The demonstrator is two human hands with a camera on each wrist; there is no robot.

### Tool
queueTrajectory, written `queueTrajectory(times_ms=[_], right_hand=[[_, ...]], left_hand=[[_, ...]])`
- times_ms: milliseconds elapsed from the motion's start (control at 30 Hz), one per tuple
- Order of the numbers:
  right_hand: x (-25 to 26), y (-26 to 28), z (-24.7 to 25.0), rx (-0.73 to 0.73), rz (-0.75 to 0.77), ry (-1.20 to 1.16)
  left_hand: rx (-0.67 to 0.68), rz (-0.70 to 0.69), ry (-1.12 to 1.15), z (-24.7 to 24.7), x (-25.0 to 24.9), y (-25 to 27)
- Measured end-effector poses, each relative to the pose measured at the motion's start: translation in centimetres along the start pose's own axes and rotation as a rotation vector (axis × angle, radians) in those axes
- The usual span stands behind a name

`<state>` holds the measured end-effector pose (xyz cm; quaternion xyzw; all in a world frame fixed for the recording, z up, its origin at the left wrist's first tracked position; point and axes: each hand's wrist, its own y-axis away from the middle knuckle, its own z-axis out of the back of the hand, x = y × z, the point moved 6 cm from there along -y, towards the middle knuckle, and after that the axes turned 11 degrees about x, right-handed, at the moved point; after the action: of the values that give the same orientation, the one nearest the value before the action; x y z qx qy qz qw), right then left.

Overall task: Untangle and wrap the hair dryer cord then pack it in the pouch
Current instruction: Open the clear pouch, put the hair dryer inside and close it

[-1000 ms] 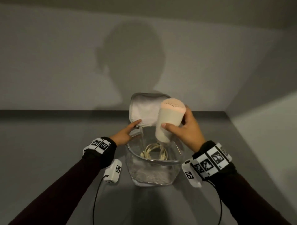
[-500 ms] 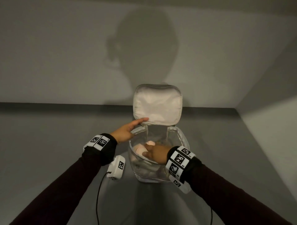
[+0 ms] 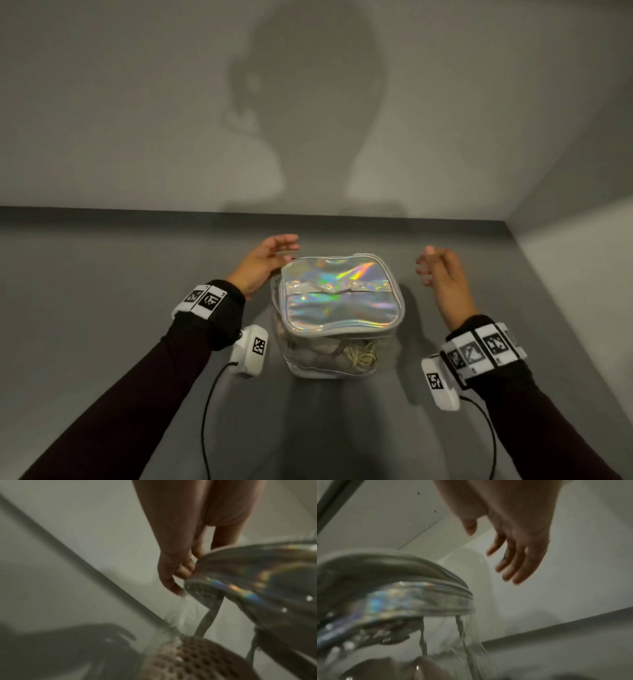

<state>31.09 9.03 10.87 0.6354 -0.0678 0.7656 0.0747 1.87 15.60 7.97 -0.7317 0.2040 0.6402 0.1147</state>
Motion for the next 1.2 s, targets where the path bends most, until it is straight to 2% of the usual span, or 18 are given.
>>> queueTrajectory(times_ms=[67,167,267,367,467,567,667,833,933,1033,1133,1200], right_hand=[[-1.4,-1.4,-2.1,0.225,-0.101,0.077],[-2.4,-2.4,-5.9,0.458,-0.208,0.1],[-2.2,-3.8,-8.0,0.569,-0.175,0.161],[-2.5,-4.9,-8.8,0.615,-0.209,0.228],[-2.8,-5.2,-9.2,0.599,-0.204,0.2],[-3.6,-5.6,-8.8,0.505,-0.211,0.178],[-4.5,-5.8,-7.7,0.396,-0.234,0.134],[-4.3,-5.7,-7.6,0.327,-0.228,0.193],[-4.0,-5.5,-7.5,0.285,-0.222,0.202],[-3.5,-5.1,-7.8,0.261,-0.194,0.206],[-3.4,-5.0,-7.3,0.226,-0.215,0.166],[-3.7,-4.6,-6.3,0.205,-0.27,-0.03]], left_hand=[[0.116,0.083,-0.147,-0.2,0.3,0.3],[0.156,0.141,-0.272,-0.2,-0.1,0.4],[0.147,0.187,-0.459,0.4,-0.4,-0.3],[0.161,0.181,-0.703,1.4,-0.4,-1.2],[0.056,0.134,-0.726,2.2,-0.6,-1.8],[-0.073,0.093,-0.713,2.7,-1.3,-0.7],[-0.142,-0.022,-0.898,3.2,-2.3,2.5],[-0.111,-0.259,-1.039,0.5,-2.3,9.6],[-0.105,-0.306,-1.008,-2.4,-1.0,11.8],[-0.044,-0.36,-0.978,-6.0,-0.2,11.3],[0.035,-0.395,-1.088,-9.1,-0.8,9.9],[-0.031,-0.427,-1.123,-8.7,-2.4,8.9]])
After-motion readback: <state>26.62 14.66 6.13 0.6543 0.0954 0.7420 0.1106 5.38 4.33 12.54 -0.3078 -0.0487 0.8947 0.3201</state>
